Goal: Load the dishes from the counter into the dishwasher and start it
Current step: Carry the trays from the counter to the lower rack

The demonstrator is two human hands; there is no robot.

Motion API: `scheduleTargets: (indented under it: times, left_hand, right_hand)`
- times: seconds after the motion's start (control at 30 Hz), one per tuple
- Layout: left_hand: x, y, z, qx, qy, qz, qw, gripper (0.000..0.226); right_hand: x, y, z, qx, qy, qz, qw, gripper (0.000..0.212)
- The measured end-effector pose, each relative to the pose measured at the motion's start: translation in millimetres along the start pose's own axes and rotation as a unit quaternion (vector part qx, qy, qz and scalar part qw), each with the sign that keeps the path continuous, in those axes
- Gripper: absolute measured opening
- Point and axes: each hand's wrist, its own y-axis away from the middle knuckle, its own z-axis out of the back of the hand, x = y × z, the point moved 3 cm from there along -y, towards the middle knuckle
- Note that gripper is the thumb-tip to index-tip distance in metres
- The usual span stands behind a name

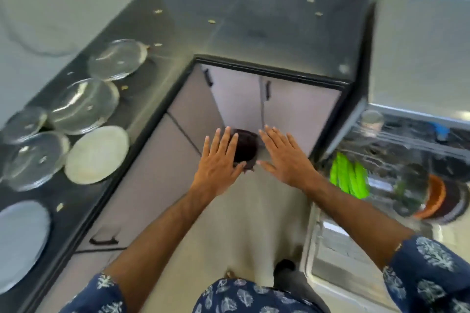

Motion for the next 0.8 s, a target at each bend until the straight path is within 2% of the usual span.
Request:
scheduleTargets:
  times: [0.23, 0.47, 0.57, 0.7, 0.8]
  left_hand:
    - [149, 126, 24, -0.007, 0.013, 0.180, 0.983, 0.073]
    - [240, 214, 26, -0.017, 0.040, 0.304, 0.952, 0.068]
    - [268, 229, 18, -0.013, 0.059, 0.334, 0.941, 0.066]
    - [292, 221, 6, -0.006, 0.078, 0.341, 0.937, 0.064]
    - [307, 210, -4, 0.006, 0.092, 0.363, 0.927, 0.062]
  right_hand:
    - [168, -94, 0, 0.000, -0.008, 0.151, 0.989, 0.075]
    - [294, -147, -22, 0.076, -0.027, 0.261, 0.962, 0.070]
    - [324, -177, -39, 0.108, -0.081, 0.220, 0.966, 0.066]
    - [334, -225, -68, 0.154, -0.154, 0.084, 0.972, 0.056]
    - [330, -252, -85, 0.188, -0.231, -0.016, 0.955, 0.055]
